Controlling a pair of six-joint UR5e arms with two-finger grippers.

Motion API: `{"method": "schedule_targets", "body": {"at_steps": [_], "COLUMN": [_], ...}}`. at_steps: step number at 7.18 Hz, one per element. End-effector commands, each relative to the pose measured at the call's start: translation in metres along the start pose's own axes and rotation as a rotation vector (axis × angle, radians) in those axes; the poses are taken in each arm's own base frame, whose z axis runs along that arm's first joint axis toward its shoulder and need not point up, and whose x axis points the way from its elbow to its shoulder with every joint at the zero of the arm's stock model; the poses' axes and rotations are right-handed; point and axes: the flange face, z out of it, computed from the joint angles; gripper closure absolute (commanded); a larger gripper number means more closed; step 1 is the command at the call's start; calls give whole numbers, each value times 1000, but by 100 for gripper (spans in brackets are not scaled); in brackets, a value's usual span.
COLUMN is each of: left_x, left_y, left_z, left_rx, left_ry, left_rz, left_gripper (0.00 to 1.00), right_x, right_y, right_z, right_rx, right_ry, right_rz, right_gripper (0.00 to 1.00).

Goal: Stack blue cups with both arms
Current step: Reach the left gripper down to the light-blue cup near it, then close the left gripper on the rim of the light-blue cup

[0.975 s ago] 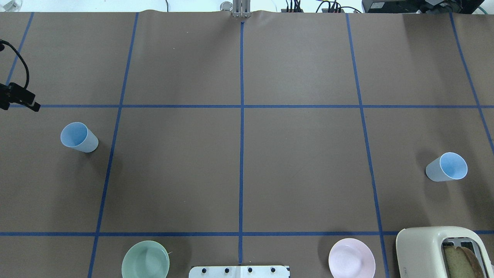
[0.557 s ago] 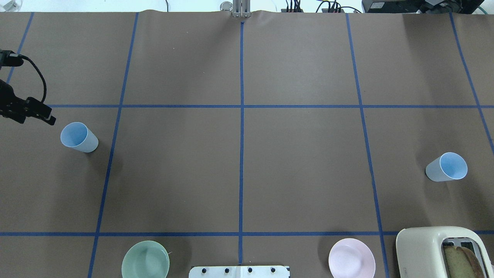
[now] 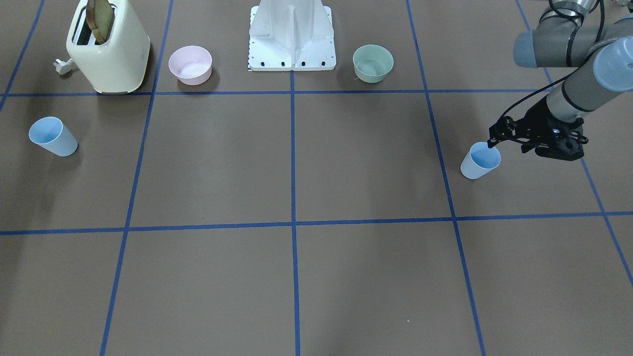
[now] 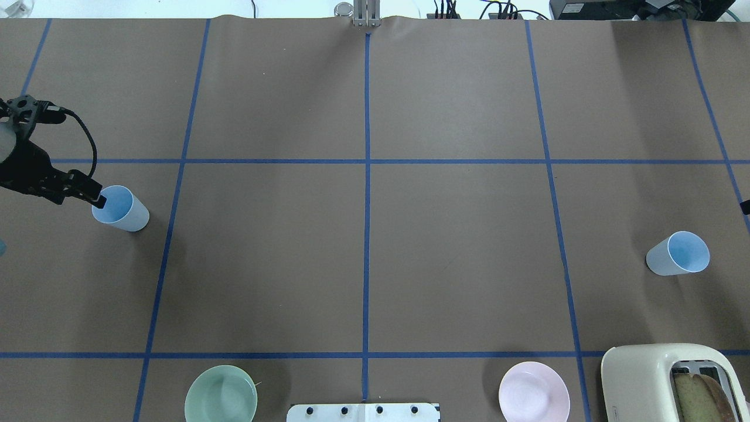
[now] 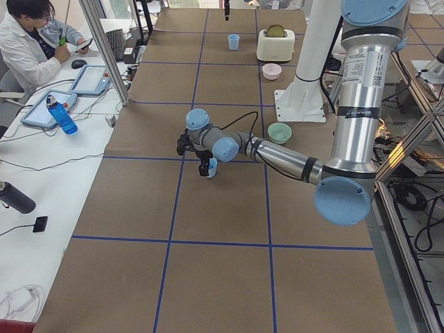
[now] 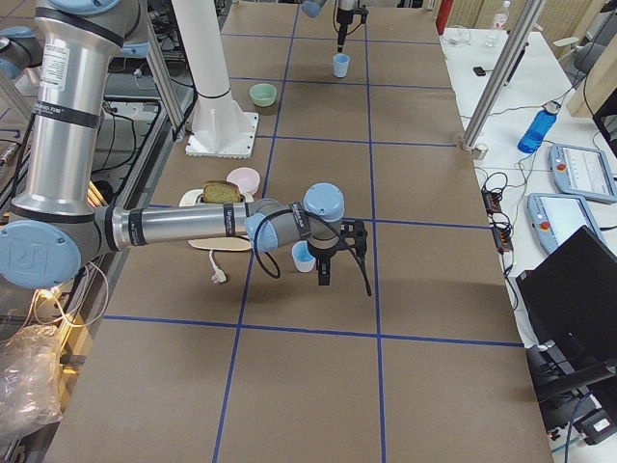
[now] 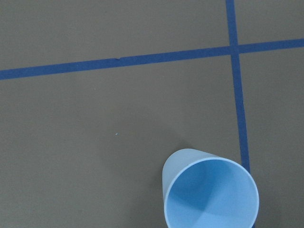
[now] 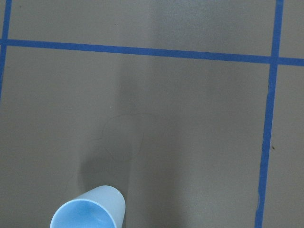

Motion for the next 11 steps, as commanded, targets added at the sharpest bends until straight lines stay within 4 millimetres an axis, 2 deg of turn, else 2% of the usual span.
{"method": "schedule_targets", "body": {"at_steps": [1, 3, 5, 7, 8, 9, 11], "left_x": [-6, 0, 2, 5, 13, 16, 47], "left_y": [-2, -3, -2, -1, -7, -8, -23], "left_z": [12, 24, 31, 33, 30, 29, 13], "left_rx": [-17, -30, -43, -47, -40, -37, -17], "left_ry": [-8, -4, -5, -3, 5, 9, 42], "left_rz": [-7, 6, 10, 15, 7, -14, -27], "left_gripper": [26, 30, 40, 85, 100, 100, 100], "right_x": [-2, -4, -8, -10, -10, -11, -13], "right_y": [0, 0, 0, 1, 1, 0, 0], "right_z": [2, 4, 9, 12, 12, 12, 12], "right_rx": [-4, -8, -19, -25, -24, -23, -24], "right_ry": [0, -1, 3, 3, 4, 4, 3], "right_rz": [-4, -9, -20, -25, -25, -26, -30], "right_gripper": [2, 2, 2, 2, 2, 2, 2]}}
